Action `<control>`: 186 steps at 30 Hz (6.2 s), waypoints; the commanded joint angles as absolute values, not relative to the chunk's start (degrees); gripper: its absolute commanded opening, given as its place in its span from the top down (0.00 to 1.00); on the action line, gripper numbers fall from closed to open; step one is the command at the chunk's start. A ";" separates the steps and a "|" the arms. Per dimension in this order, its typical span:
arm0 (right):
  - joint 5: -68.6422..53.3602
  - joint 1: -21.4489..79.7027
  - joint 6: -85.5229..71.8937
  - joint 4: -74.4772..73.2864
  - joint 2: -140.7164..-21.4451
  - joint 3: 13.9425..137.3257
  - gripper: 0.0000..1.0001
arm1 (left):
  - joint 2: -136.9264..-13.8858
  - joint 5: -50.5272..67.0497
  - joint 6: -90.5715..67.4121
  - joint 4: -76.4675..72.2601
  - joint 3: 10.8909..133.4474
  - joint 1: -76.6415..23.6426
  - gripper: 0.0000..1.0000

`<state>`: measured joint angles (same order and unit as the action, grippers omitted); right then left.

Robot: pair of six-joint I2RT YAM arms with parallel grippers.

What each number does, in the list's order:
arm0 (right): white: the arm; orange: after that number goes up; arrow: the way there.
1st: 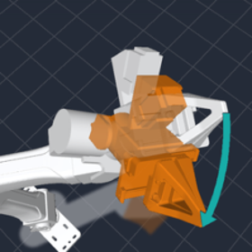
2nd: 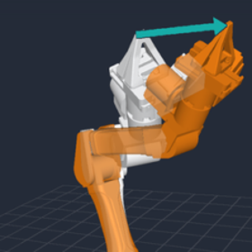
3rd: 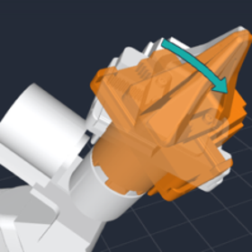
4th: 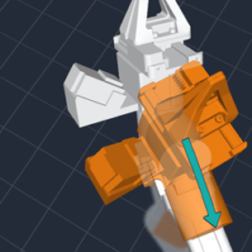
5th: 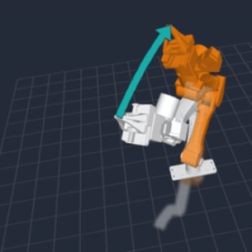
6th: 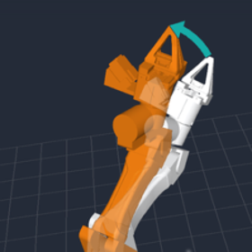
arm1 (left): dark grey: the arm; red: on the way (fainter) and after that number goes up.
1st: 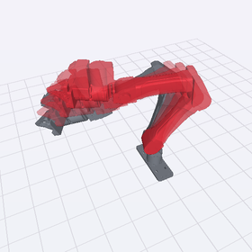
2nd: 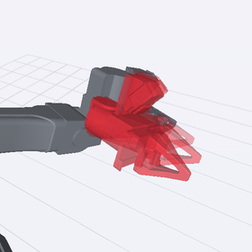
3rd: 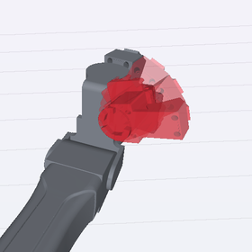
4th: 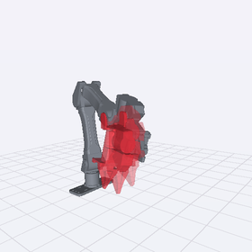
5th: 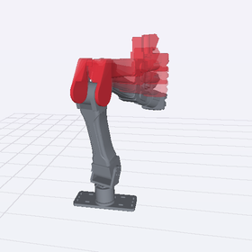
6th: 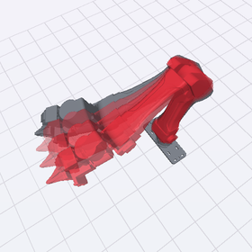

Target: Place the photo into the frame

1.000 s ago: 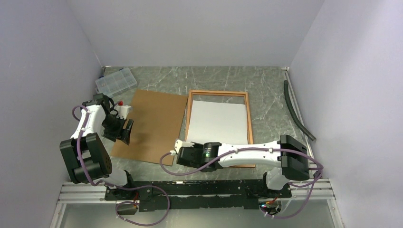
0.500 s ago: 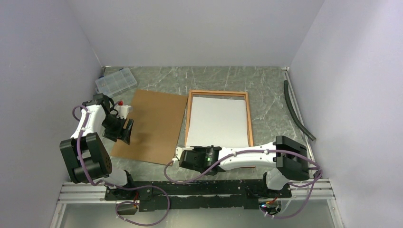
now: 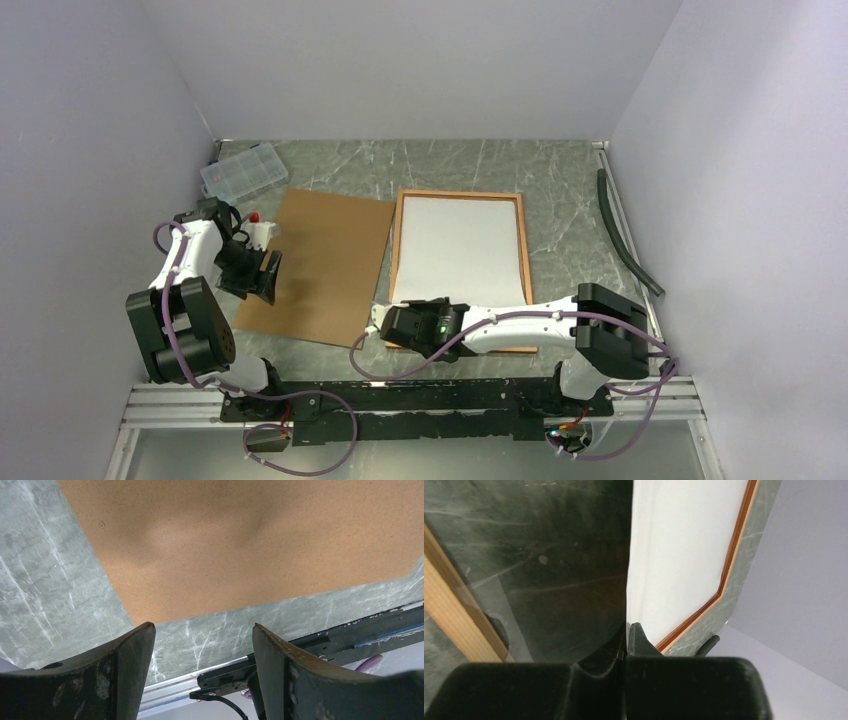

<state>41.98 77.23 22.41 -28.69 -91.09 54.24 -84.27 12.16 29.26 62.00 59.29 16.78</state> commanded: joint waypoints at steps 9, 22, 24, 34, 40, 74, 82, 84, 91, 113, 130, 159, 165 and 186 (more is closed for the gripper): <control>44.38 75.39 23.02 -26.67 -89.76 52.49 1.00 | -85.14 13.41 28.56 62.61 61.30 16.66 0.21; 43.41 75.40 17.05 -31.10 -89.23 54.60 0.63 | -84.56 13.67 28.86 62.70 60.97 16.66 0.20; 42.49 75.40 16.70 -32.37 -88.73 55.07 0.61 | -84.47 13.85 28.81 62.75 61.00 16.64 0.20; 37.06 75.45 13.62 -36.22 -86.32 56.45 0.02 | -84.19 14.27 28.74 63.09 61.23 16.61 0.20; 36.52 75.43 13.01 -37.64 -84.70 56.88 0.00 | -83.74 14.46 28.73 63.02 60.80 16.61 0.20; 8.87 59.41 -36.95 -23.12 -99.52 83.69 0.00 | -93.19 9.63 32.22 59.72 73.53 33.45 0.14; 9.40 60.20 -51.01 -21.25 -109.88 86.02 0.00 | -97.53 7.20 28.05 51.88 70.87 34.89 0.27; 8.97 60.14 -52.34 -21.66 -111.76 86.89 0.00 | -99.31 6.90 26.50 50.93 71.09 34.12 0.29; 8.36 58.99 -55.56 -20.89 -117.88 88.73 0.00 | -102.62 5.74 22.53 48.80 71.61 29.02 0.32; 12.81 56.93 -60.18 -21.67 -124.32 91.03 0.00 | -108.79 3.57 17.22 45.09 69.90 17.08 0.45; -0.90 55.59 -68.24 2.00 -111.51 82.61 0.00 | -116.01 11.12 19.62 48.61 70.80 14.87 0.69; 5.67 48.38 -74.44 5.91 -87.32 51.78 0.00 | -115.94 11.94 16.96 51.57 72.54 0.35 0.77; 5.59 45.21 -66.63 -0.38 -86.32 52.11 0.00 | -111.31 10.45 18.30 54.96 74.01 1.91 0.73; -7.04 41.08 -62.35 6.56 -99.61 55.46 0.15 | -112.96 1.00 15.79 48.11 77.30 8.20 0.49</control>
